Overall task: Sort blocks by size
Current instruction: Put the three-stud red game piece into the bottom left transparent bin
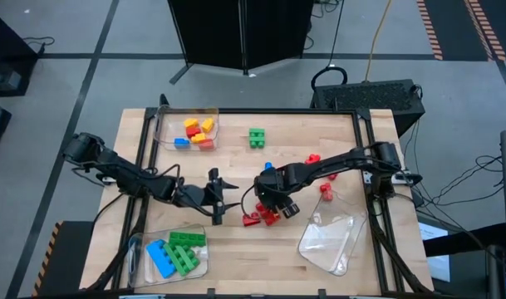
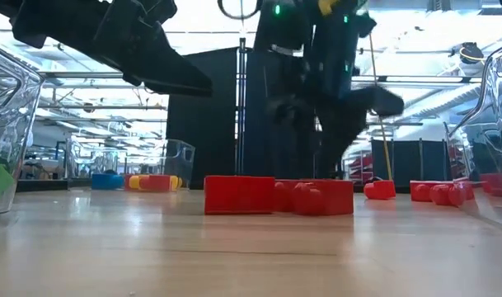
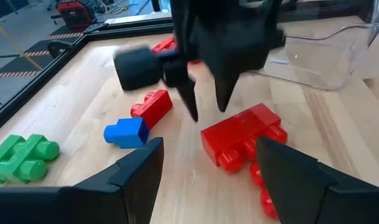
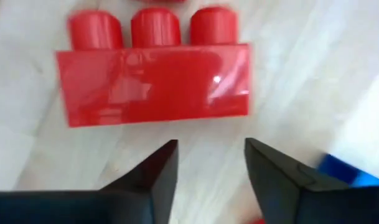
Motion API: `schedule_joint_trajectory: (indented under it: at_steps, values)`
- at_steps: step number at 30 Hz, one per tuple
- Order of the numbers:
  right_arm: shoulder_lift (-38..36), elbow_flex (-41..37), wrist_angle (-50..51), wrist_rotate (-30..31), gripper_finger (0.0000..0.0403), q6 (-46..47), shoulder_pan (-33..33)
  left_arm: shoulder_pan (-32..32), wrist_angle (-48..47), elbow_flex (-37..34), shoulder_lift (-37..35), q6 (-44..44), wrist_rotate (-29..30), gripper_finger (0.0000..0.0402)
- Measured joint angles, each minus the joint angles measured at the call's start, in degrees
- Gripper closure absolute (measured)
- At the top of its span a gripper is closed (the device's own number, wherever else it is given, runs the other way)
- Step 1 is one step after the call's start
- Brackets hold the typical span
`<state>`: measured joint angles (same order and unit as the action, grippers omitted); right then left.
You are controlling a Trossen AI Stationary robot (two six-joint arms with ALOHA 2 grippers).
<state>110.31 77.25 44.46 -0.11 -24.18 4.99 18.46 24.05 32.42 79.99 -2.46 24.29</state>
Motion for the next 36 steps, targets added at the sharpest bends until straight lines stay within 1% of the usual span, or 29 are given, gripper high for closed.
schedule_joint_trajectory:
  at_steps: [2,4,6,8,10,13,15,16,17,21,26,28,32,34,36]
  values:
    - [-1.0,1.2,1.6,0.0,0.0259,1.3,0.0,-0.2,0.0,0.0,0.0,-0.1,0.0,0.0146]
    - [-1.5,2.1,2.5,0.0,0.0279,4.9,-0.1,-0.2,0.0,0.0,0.0,-0.2,0.0,0.0146]
    - [-2.9,2.3,3.0,-0.3,0.029,10.7,-0.6,-0.2,0.0,0.0,0.0,-0.2,0.0,0.0146]
    - [-4.2,2.5,2.4,-1.1,0.0291,19.0,-1.3,-0.2,0.0,0.0,0.0,-0.2,0.0,0.0146]
    - [-4.8,2.5,2.4,-2.4,0.0282,27.6,-1.7,-0.2,0.0,0.0,0.0,-0.2,0.0,0.0146]
    - [-4.9,2.5,3.1,-3.5,0.0252,42.3,-1.6,-0.4,0.4,0.0,0.0,-0.2,0.0,0.0146]
    - [-5.0,2.4,4.4,-0.9,0.0228,54.4,-0.9,-0.7,0.8,0.0,0.0,-0.2,0.2,0.0146]
    - [-5.0,2.3,4.1,0.6,0.0218,57.7,-0.6,-0.8,0.8,0.0,0.0,-0.2,0.2,0.0146]
    - [-5.0,2.0,3.1,1.1,0.0208,58.9,-0.3,-0.9,0.7,0.0,0.0,-0.3,0.2,0.0146]
    - [-5.0,1.8,-1.0,0.2,0.0182,58.3,0.4,-0.8,-2.8,0.0,0.0,-3.5,0.2,0.0146]
    - [-5.0,1.8,-5.4,0.2,0.017,62.6,0.4,-0.8,-5.1,0.0,0.0,-4.6,0.2,0.0146]
    - [-5.0,1.8,-5.6,0.5,0.0171,63.0,0.5,-0.8,-5.5,0.0,0.0,-4.4,0.2,0.0146]
    - [-5.0,1.8,-3.2,2.0,0.0173,67.8,1.6,-0.9,-5.6,0.0,0.0,-4.0,0.2,0.0146]
    - [-4.9,1.8,-1.8,3.3,0.0169,67.6,2.3,-1.0,-5.6,0.0,0.0,-1.9,0.5,0.0146]
    - [-4.4,1.8,-1.8,4.7,0.0156,65.4,3.4,-1.0,-5.5,0.0,0.0,0.1,0.8,0.0146]
